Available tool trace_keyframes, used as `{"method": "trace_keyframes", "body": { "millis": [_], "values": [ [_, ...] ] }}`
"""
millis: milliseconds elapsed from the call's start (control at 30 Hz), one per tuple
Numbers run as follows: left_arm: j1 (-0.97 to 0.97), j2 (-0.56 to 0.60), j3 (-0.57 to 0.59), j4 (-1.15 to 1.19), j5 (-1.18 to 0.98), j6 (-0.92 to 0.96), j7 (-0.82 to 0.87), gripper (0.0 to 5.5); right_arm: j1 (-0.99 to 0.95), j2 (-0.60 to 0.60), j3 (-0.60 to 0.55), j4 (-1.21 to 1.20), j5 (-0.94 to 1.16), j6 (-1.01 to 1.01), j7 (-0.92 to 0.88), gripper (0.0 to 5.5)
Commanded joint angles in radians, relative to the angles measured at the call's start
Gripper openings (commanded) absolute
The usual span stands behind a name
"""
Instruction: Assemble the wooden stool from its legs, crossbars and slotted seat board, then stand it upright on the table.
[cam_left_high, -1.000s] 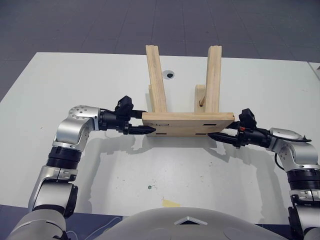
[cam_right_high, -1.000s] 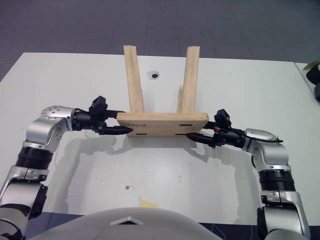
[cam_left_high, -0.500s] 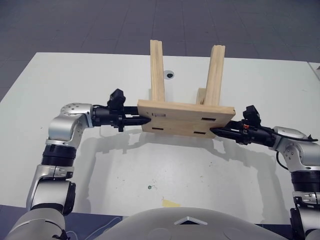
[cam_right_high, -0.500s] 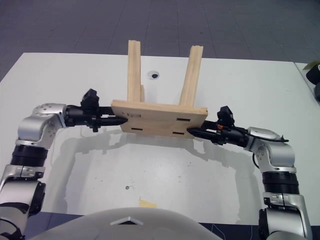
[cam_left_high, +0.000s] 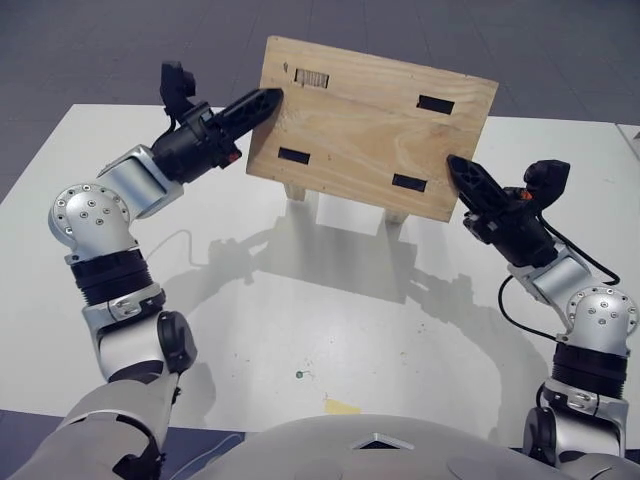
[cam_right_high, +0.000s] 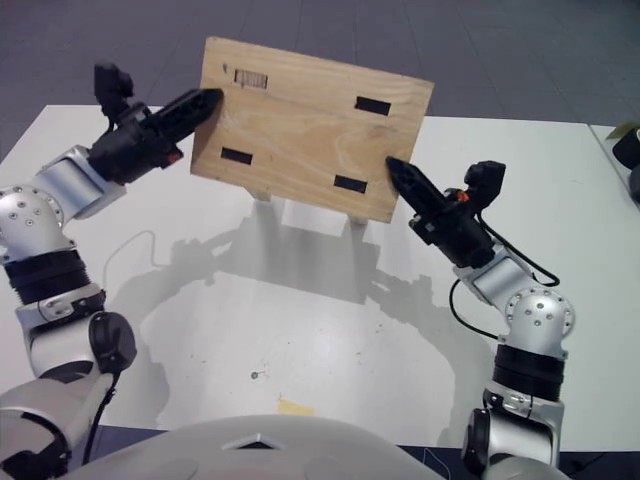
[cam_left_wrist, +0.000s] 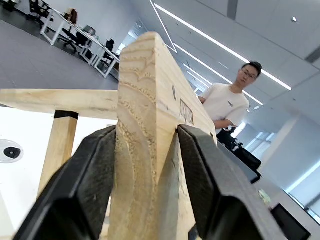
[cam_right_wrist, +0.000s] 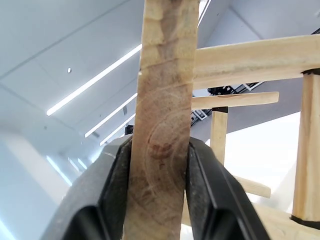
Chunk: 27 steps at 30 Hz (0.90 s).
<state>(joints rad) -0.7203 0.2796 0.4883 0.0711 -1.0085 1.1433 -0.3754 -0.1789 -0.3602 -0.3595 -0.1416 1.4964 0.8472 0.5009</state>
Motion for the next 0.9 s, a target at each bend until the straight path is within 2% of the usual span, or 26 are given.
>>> {"method": "trace_keyframes", "body": {
  "millis": [33,233,400,500,667,767,900],
  "values": [
    [-0.176,-0.098,0.063,0.053,-0.003,-0.012,0.341,1.93,-0.203,0.077,-0.041,-0.07,0.087,-0.132,-0.185,1.43],
    [-0.269,-0.148,0.149,0.167,-0.004,-0.125,0.582,0.93,-0.288,0.133,-0.048,-0.009,0.013,-0.225,-0.352,1.35],
    [-0.31,-0.138,0.146,0.227,0.002,-0.195,0.617,0.04,-0.293,0.17,-0.04,-0.001,-0.015,-0.244,-0.405,1.35],
    [-0.298,-0.122,0.128,0.247,0.023,-0.217,0.611,0.0,-0.264,0.209,-0.03,-0.034,-0.028,-0.264,-0.491,1.35],
    [-0.244,-0.12,0.089,0.245,0.074,-0.242,0.602,0.0,-0.252,0.284,-0.054,-0.066,-0.023,-0.342,-0.768,1.35],
    [-0.203,-0.148,0.064,0.208,0.082,-0.239,0.606,0.0,-0.288,0.332,-0.101,-0.083,-0.043,-0.46,-0.954,1.35],
    [-0.164,-0.169,0.045,0.128,0.063,-0.228,0.604,0.0,-0.256,0.349,-0.056,-0.113,-0.056,-0.466,-1.018,1.36]
  ]
}}
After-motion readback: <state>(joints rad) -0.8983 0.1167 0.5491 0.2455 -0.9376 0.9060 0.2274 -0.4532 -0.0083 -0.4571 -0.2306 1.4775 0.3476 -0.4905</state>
